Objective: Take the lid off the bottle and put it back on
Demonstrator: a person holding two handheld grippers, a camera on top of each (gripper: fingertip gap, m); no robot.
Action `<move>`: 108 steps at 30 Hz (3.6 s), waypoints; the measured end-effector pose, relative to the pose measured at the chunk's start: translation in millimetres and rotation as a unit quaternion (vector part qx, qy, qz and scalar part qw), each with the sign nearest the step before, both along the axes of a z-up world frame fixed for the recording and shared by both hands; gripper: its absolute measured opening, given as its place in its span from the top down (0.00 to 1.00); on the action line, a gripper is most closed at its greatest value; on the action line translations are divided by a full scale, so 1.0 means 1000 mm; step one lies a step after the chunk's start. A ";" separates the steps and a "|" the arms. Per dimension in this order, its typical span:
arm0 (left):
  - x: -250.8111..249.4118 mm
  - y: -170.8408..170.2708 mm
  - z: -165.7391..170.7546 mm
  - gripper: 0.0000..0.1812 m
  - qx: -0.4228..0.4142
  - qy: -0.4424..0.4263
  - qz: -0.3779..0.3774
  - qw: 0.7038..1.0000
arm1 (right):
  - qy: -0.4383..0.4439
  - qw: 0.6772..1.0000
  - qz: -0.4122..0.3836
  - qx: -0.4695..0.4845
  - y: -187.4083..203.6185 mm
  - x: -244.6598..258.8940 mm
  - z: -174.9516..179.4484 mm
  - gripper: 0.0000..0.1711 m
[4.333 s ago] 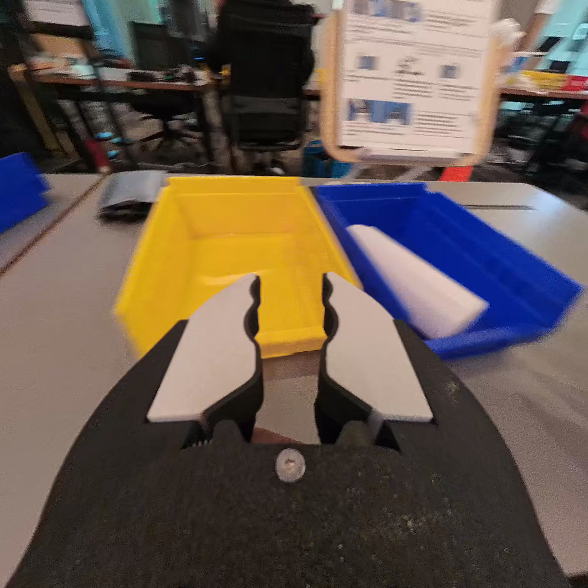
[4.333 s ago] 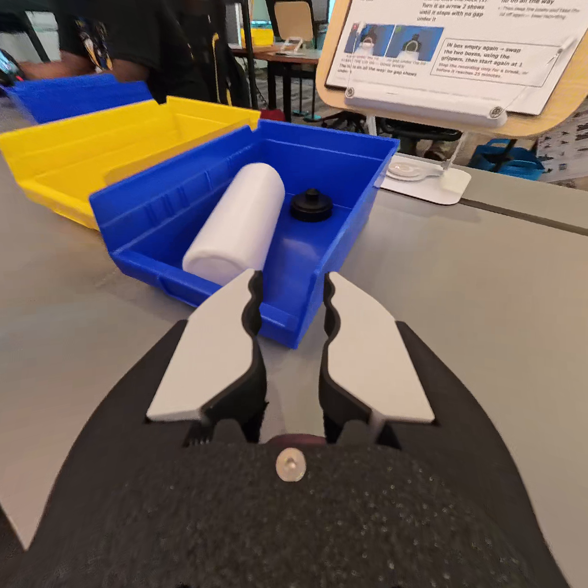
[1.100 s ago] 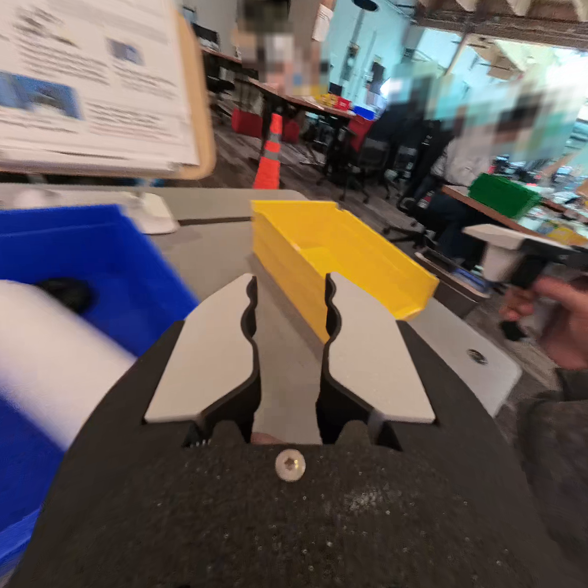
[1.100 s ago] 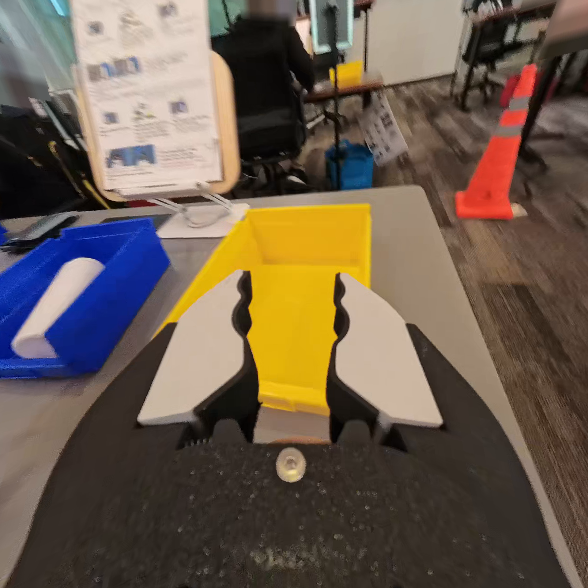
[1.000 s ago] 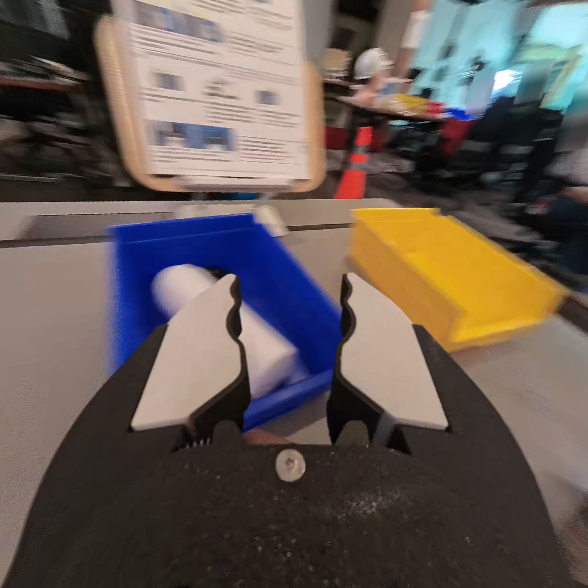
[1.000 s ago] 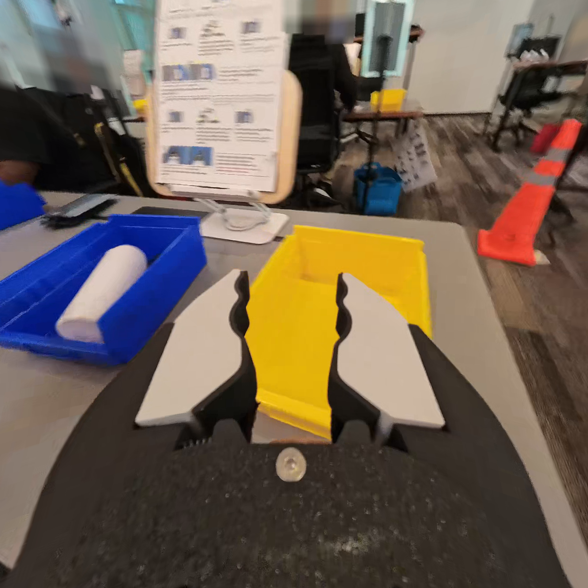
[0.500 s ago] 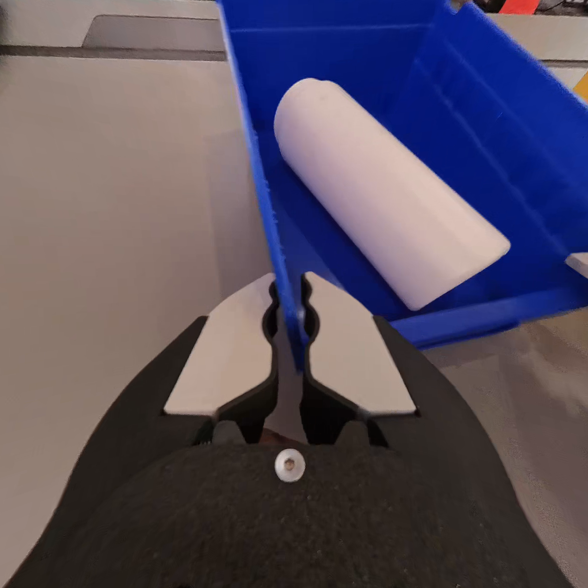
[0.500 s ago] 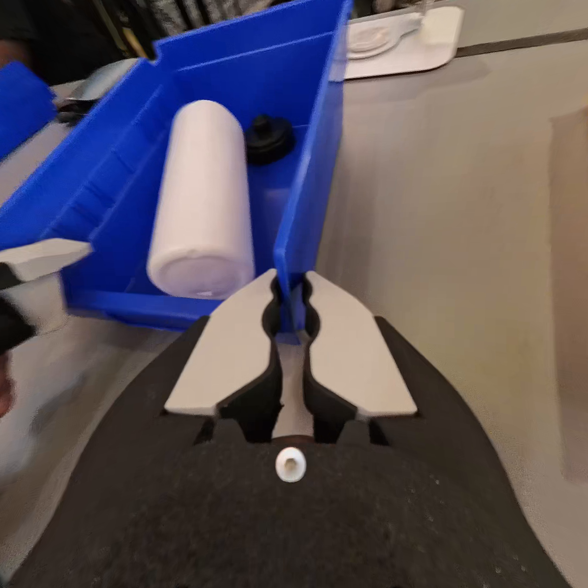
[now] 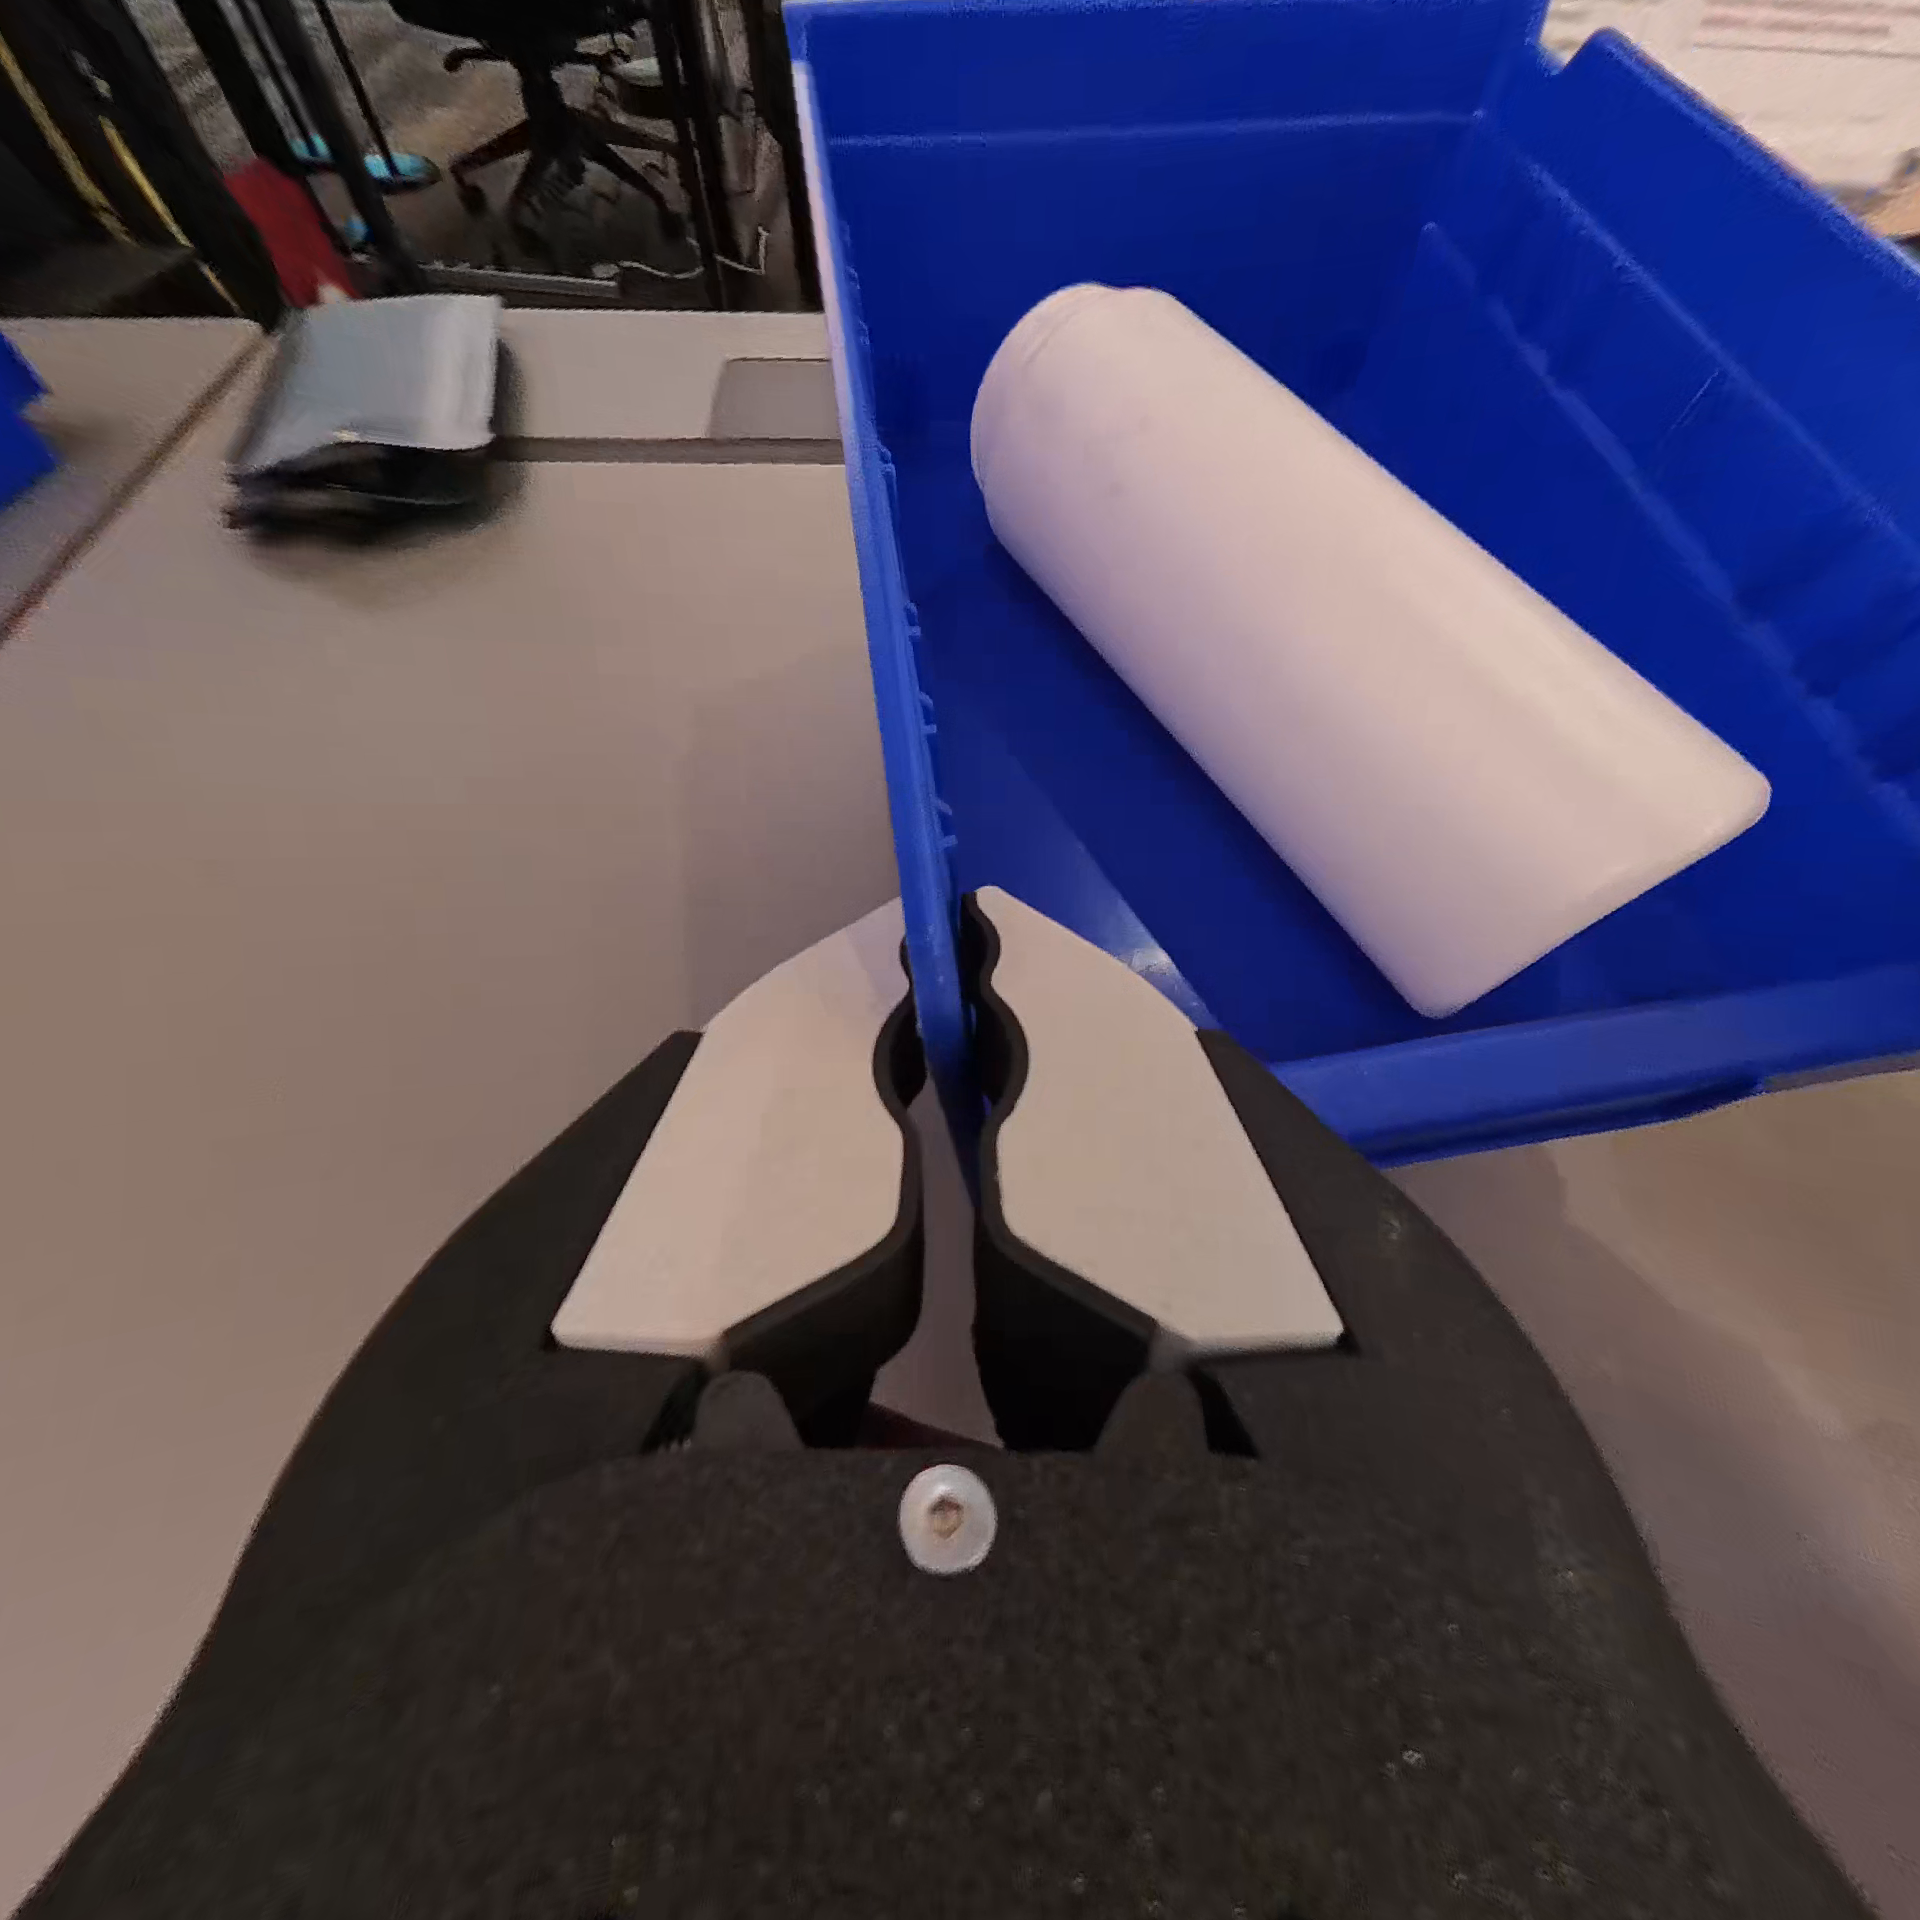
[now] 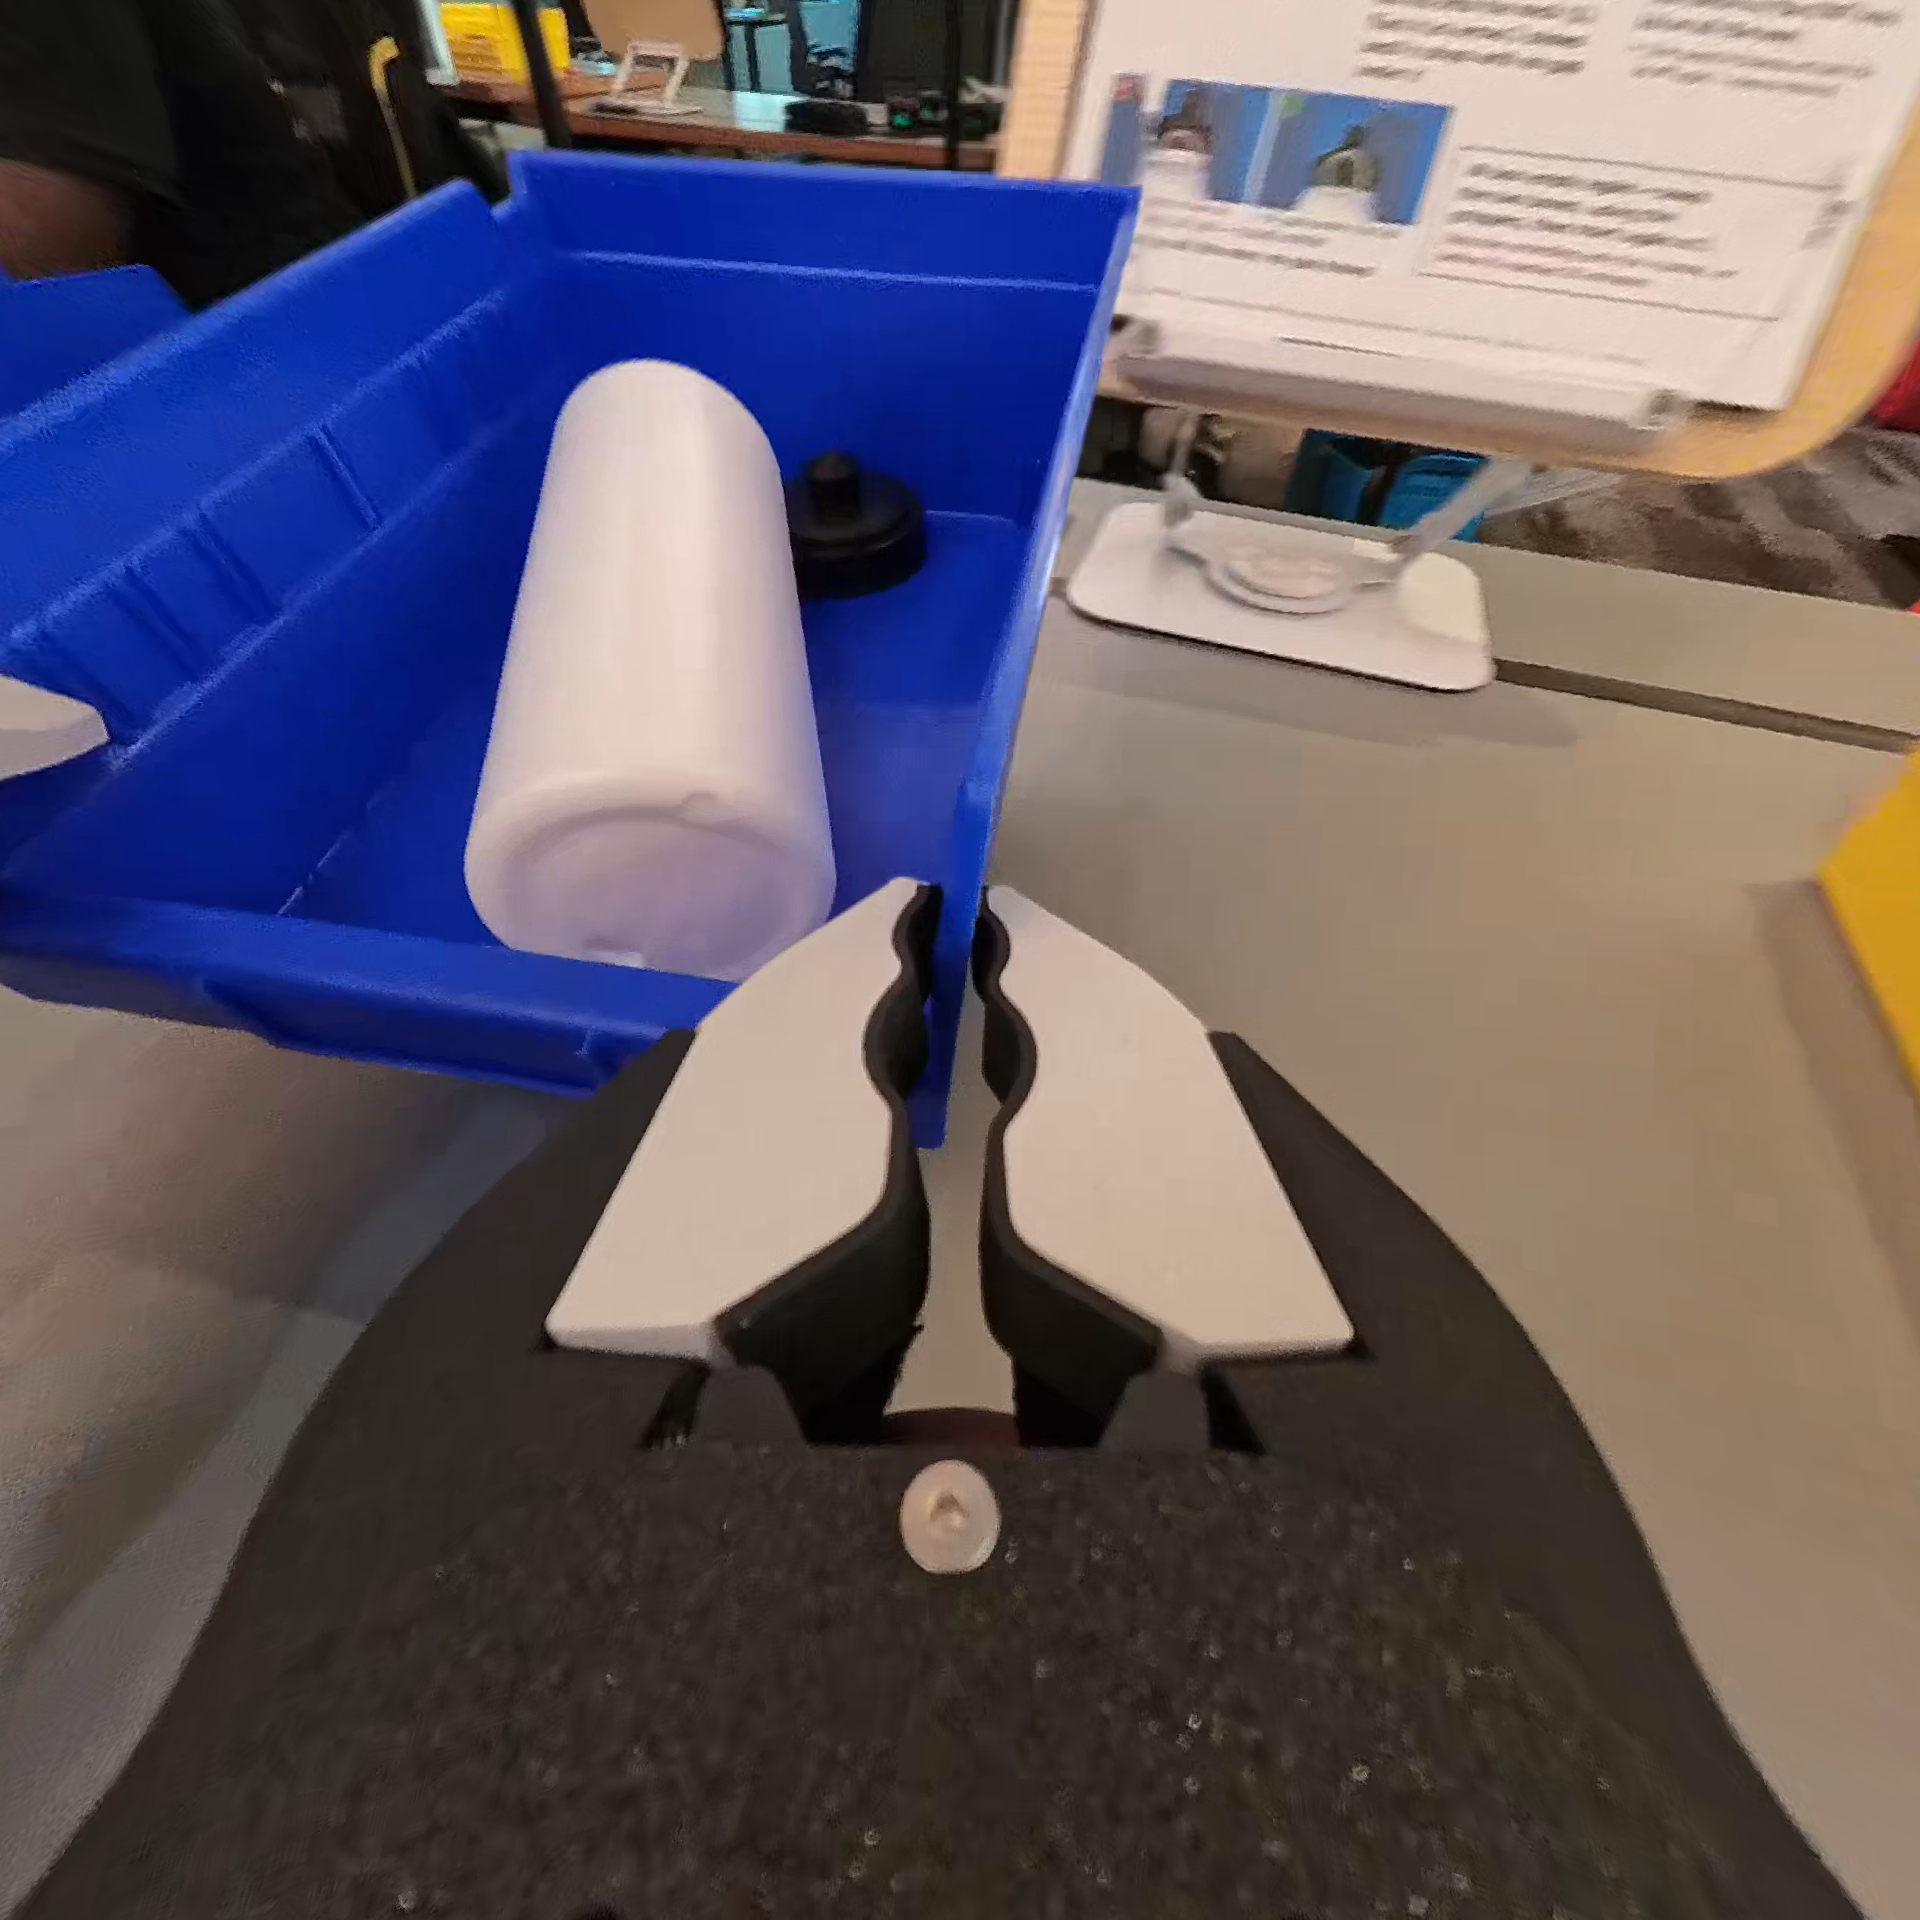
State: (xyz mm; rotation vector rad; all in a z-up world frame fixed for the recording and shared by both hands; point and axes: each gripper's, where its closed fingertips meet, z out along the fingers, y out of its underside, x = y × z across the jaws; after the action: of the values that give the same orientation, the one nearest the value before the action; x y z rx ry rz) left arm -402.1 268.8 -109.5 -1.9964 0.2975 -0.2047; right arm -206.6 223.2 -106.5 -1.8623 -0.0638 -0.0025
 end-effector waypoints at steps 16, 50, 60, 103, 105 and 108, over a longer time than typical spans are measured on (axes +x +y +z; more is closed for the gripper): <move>-0.118 0.040 -0.050 0.98 -0.053 -0.001 0.052 0.997 | 0.043 0.988 0.119 -0.084 0.026 -0.131 -0.057 0.92; 0.023 -0.112 -0.025 0.68 -0.019 -0.101 -0.093 0.990 | 0.075 0.995 -0.048 0.036 -0.162 0.330 0.001 0.73; 0.027 -0.113 -0.027 0.67 -0.022 -0.095 -0.099 0.990 | 0.109 0.993 -0.039 0.036 -0.161 0.328 -0.001 0.75; -0.013 0.147 -0.029 0.56 -0.363 -0.008 -0.075 0.929 | 0.101 0.989 0.106 0.039 -0.152 0.240 0.014 0.74; 0.000 0.146 0.010 0.56 -0.302 -0.051 -0.131 0.943 | 0.087 0.985 0.141 0.056 -0.144 0.222 0.026 0.73; 0.023 0.134 0.074 0.56 -0.194 -0.103 -0.217 0.951 | 0.082 0.974 0.203 0.061 -0.127 0.191 0.043 0.72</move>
State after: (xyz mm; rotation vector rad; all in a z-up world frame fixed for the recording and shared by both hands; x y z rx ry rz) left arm -379.4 403.2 -35.0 -2.2482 0.5976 -0.8006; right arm -15.2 96.3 -63.7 -1.6912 -0.3223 0.4204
